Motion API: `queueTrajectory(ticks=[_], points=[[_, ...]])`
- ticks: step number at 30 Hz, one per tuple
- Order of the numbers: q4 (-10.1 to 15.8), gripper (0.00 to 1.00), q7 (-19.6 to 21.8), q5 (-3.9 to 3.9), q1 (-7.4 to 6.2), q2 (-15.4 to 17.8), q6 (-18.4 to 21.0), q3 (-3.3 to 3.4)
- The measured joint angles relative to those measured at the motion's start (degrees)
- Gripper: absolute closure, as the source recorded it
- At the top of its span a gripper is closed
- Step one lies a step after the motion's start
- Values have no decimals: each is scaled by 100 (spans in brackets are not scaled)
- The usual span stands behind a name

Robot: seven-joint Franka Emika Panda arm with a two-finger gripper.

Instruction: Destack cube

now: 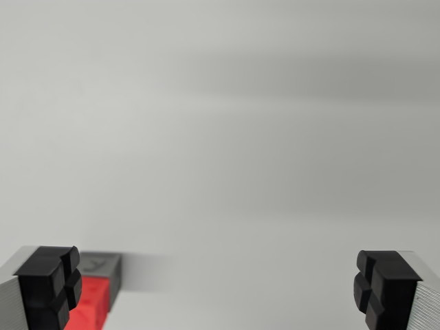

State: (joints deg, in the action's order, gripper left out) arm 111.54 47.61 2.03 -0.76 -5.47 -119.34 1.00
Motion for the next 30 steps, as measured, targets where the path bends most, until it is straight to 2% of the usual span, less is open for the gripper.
queueTrajectory(ticks=[17, 30], points=[[15, 0, 2, 0, -1, 1, 0, 0], [220, 0, 48, 0, -32, 87, -99, -22]])
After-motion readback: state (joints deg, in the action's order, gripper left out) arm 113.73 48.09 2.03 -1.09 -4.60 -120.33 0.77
